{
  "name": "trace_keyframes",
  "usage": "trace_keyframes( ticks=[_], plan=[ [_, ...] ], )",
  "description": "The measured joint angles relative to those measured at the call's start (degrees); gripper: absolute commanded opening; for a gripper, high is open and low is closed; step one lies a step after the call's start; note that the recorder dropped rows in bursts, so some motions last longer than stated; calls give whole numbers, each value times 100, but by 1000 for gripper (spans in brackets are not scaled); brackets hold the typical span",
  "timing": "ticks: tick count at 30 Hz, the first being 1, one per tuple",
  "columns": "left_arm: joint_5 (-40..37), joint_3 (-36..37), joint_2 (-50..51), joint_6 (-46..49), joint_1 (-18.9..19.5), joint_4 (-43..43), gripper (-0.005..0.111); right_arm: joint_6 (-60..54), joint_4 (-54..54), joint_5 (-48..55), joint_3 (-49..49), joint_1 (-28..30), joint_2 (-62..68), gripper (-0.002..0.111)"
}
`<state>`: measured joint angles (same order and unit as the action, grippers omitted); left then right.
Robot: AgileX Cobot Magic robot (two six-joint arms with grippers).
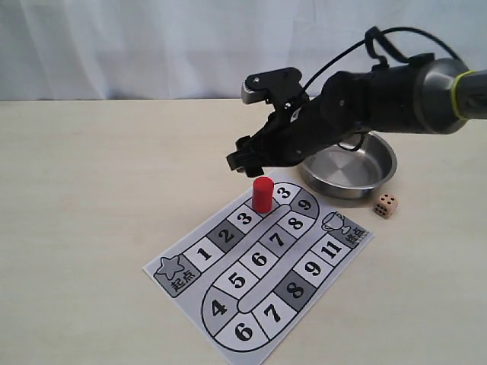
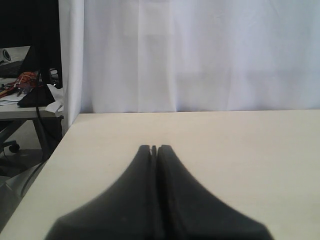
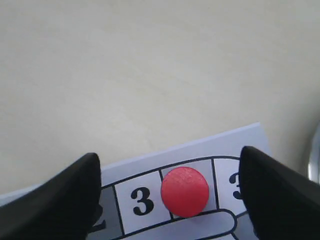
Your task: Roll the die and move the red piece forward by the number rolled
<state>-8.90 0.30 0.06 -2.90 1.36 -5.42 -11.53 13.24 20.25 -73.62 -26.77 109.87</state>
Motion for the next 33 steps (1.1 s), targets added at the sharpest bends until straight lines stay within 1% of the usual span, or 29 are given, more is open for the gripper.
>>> trace_keyframes(
  ticks=[2,3,4,5,6,7,8,12,15,20,26,33],
  plan=[
    [0,0,0,0,0,0,0,48,-11,308,-14,0,-374,66],
    [0,0,0,0,0,0,0,47,-26,414,-14,0,-496,54],
    [0,0,0,0,0,0,0,47,-26,643,-14,0,-691,46],
    [0,0,0,0,0,0,0,47,-40,773,-14,0,-783,31],
    [0,0,0,0,0,0,0,61,-85,1028,-14,28,-917,23],
    [0,0,0,0,0,0,0,60,-114,1174,-14,60,-976,9],
    [0,0,0,0,0,0,0,100,-131,1457,-14,171,-1036,4],
    [0,0,0,0,0,0,0,185,-154,1882,256,671,-1084,4],
    [0,0,0,0,0,0,0,196,-237,1814,653,1261,-1098,4],
    [0,0,0,0,0,0,0,196,-295,1726,897,1874,-1098,4],
    [0,0,0,0,0,0,0,196,-392,2108,936,2361,-1167,4],
    [0,0,0,0,0,0,0,503,-1434,2455,936,2460,-1434,4]
  ],
)
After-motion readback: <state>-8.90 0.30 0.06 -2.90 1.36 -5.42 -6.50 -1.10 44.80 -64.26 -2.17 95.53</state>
